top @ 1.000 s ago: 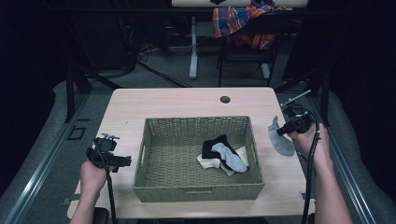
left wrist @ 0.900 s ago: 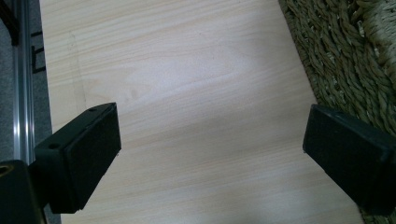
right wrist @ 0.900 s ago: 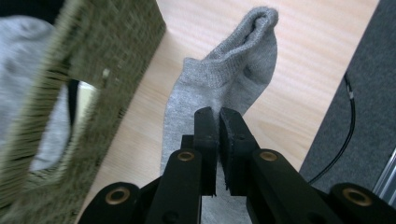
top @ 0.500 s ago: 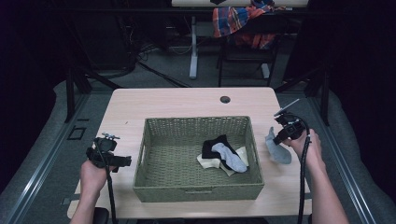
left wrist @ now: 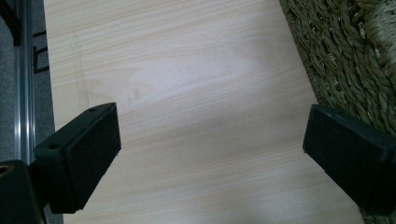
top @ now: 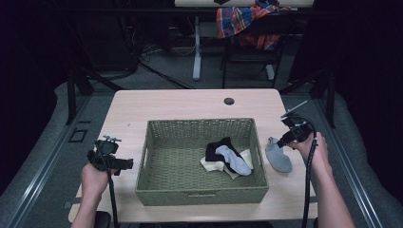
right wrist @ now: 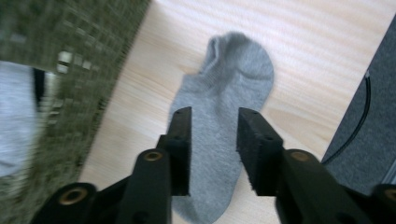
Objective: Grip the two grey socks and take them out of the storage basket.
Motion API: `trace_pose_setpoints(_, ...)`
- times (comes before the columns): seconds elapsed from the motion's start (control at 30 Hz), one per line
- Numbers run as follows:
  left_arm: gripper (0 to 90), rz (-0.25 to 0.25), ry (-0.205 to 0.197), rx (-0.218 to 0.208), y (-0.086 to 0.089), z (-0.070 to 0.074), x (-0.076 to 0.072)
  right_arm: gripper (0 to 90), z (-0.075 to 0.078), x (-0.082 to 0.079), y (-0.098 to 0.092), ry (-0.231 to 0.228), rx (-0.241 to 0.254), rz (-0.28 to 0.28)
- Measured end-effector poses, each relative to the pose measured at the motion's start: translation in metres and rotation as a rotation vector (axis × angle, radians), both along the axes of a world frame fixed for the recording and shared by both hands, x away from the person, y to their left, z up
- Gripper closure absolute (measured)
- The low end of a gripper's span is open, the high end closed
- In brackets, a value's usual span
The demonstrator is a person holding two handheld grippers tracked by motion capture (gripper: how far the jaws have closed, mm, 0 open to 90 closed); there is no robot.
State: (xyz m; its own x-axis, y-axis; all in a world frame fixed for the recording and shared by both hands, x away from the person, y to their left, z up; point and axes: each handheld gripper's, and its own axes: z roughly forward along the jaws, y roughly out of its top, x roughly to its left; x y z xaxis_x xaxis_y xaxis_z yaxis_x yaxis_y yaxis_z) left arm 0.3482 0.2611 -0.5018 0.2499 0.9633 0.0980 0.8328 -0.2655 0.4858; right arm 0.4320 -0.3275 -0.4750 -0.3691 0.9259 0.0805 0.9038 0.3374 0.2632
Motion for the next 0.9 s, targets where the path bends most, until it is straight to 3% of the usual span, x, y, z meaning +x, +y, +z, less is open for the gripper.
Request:
trace_pose_setpoints(0.23, 4.3, -0.006, 0.003, -0.002, -0.001, 0.000, 0.001, 37.4, 0.036, -0.012, 0.004, -0.079, 0.072, 0.019)
trace_pose_setpoints(0.37, 4.3, -0.007, 0.003, -0.003, -0.001, 0.000, 0.000, 28.4, 0.057, -0.020, 0.016, -0.127, 0.119, 0.065)
trace_pose_setpoints(0.53, 4.3, -0.003, -0.001, -0.012, -0.001, 0.000, 0.001, 18.4, 0.075, -0.030, 0.037, -0.188, 0.126, 0.136)
trace_pose_setpoints(0.63, 4.3, -0.003, -0.001, -0.013, -0.001, 0.000, 0.001, 16.0, 0.079, -0.033, 0.044, -0.213, 0.138, 0.154)
trace_pose_setpoints(0.67, 4.3, -0.003, 0.000, -0.013, -0.001, 0.000, 0.000, 14.4, 0.085, -0.037, 0.054, -0.225, 0.137, 0.192)
trace_pose_setpoints(0.9, 4.3, -0.001, -0.002, -0.016, 0.000, 0.001, 0.000, 4.4, 0.088, -0.042, 0.078, -0.220, 0.126, 0.255)
